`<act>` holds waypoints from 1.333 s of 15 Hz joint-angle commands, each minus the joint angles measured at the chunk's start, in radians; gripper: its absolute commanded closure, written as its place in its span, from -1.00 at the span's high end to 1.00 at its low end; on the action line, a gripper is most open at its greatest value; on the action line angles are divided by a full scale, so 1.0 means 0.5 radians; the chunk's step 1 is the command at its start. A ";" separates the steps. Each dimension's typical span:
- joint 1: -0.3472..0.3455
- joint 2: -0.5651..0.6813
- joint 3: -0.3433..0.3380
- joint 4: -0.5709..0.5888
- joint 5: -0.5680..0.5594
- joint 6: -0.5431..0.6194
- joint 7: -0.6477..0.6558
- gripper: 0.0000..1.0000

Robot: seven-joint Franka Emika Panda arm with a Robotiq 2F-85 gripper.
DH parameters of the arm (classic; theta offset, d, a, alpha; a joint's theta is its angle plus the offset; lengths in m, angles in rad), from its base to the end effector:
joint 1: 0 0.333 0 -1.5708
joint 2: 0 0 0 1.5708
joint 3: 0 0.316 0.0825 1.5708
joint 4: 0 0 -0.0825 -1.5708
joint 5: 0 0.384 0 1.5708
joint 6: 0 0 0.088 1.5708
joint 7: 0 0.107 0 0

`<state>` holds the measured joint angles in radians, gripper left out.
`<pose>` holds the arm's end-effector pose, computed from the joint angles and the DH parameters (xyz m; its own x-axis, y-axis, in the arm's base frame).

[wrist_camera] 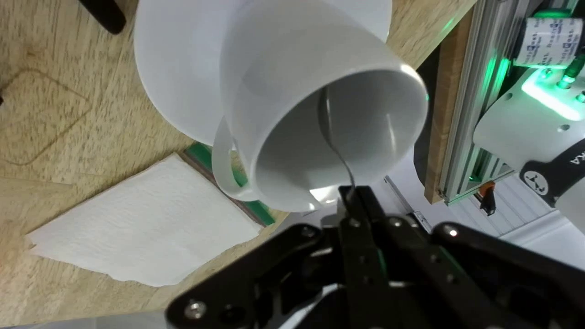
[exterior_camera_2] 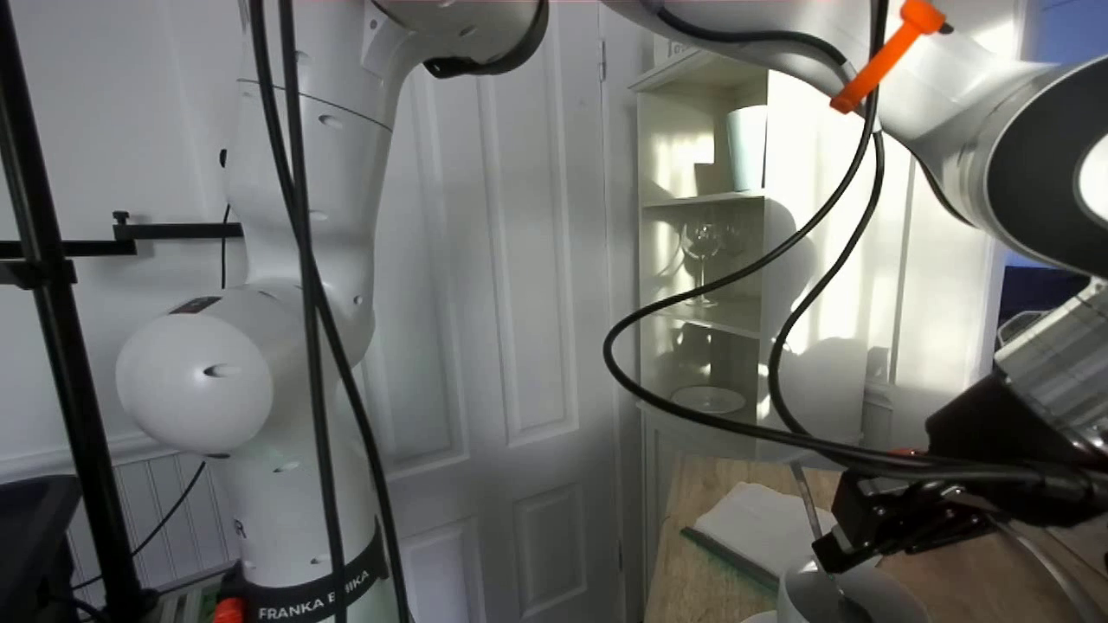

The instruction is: Put the silver spoon in the white mug

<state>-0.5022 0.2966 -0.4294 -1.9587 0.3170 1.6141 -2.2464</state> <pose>0.3473 -0.4033 0.3076 0.4233 0.7810 0.4592 0.8911 -0.2675 -0.3666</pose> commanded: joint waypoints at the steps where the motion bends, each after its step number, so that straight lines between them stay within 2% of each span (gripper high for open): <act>1: -0.077 0.092 0.066 0.120 -0.036 -0.082 -0.033 -0.99; 14: -0.129 0.257 0.171 0.242 -0.073 -0.138 -0.052 -0.99; 20: -0.119 0.241 0.191 0.200 -0.261 -0.076 -0.176 -0.99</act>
<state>-0.5439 0.4155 -0.3503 -1.8677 0.2323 1.5701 -2.2945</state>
